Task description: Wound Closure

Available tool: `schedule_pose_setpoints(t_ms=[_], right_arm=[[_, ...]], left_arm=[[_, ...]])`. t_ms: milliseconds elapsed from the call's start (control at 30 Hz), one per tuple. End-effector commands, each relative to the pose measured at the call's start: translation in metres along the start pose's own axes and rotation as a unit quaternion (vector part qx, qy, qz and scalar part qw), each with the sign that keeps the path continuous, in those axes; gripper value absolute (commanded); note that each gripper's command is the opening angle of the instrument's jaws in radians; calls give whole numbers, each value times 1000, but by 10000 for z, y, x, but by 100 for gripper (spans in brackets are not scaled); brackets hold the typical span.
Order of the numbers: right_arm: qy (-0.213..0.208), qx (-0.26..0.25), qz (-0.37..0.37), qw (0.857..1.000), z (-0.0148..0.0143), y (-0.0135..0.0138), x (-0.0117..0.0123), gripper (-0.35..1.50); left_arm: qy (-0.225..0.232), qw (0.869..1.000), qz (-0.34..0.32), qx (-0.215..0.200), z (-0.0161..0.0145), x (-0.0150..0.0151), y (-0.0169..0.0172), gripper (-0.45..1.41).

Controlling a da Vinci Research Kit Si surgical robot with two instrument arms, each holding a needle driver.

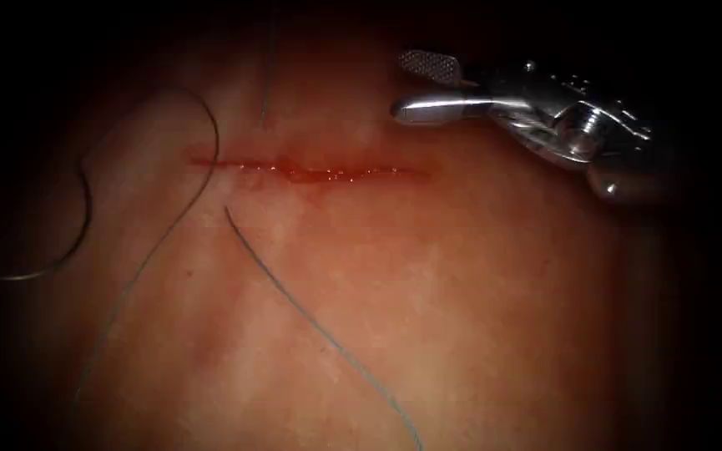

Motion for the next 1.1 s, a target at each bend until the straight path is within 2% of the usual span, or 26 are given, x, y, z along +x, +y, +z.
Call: schedule_pose_setpoints(t_ms=[33, 67, 133, 167, 267, 300, 500, 533, 600, 833, 1000, 1100], right_arm=[[-2, 1, -1, 1000, 2, -3, -5, 135], [-5, 6, -2, 1000, -3, -6, -7, 133], [-6, 6, -3, 1000, -4, -7, -8, 133], [-14, 8, -5, 1000, -7, -6, -11, 131], [-14, 8, -6, 1000, -7, -5, -14, 131], [-14, 8, -7, 1000, -7, -5, -15, 131], [-13, 9, -7, 1000, -7, -4, -16, 130], [-13, 9, -7, 1000, -7, -4, -17, 128], [-13, 6, -9, 1000, -6, -2, -21, 126], [-15, 5, -14, 1000, -4, 4, -33, 125], [-14, 4, -16, 1000, -2, 5, -36, 123], [-14, 3, -16, 1000, 1, 3, -37, 123]], left_arm=[[4, 1000, 10, -4, 12, 0, 2, 123], [8, 999, 33, -8, 28, 8, 16, 119], [8, 999, 42, -13, 36, 11, 22, 118], [-1, 996, 80, -27, 62, 17, 40, 111], [-40, 991, 118, -43, 99, 14, 60, 104], [-61, 987, 141, -54, 118, 9, 67, 98], [-100, 967, 222, -71, 169, -11, 83, 77], [-109, 962, 239, -76, 180, -16, 88, 67], [-121, 951, 274, -76, 201, -21, 95, 61], [-130, 938, 316, -59, 225, -14, 104, 61], [-160, 926, 341, -27, 243, -9, 107, 64], [-177, 920, 350, -25, 251, -12, 107, 64]])
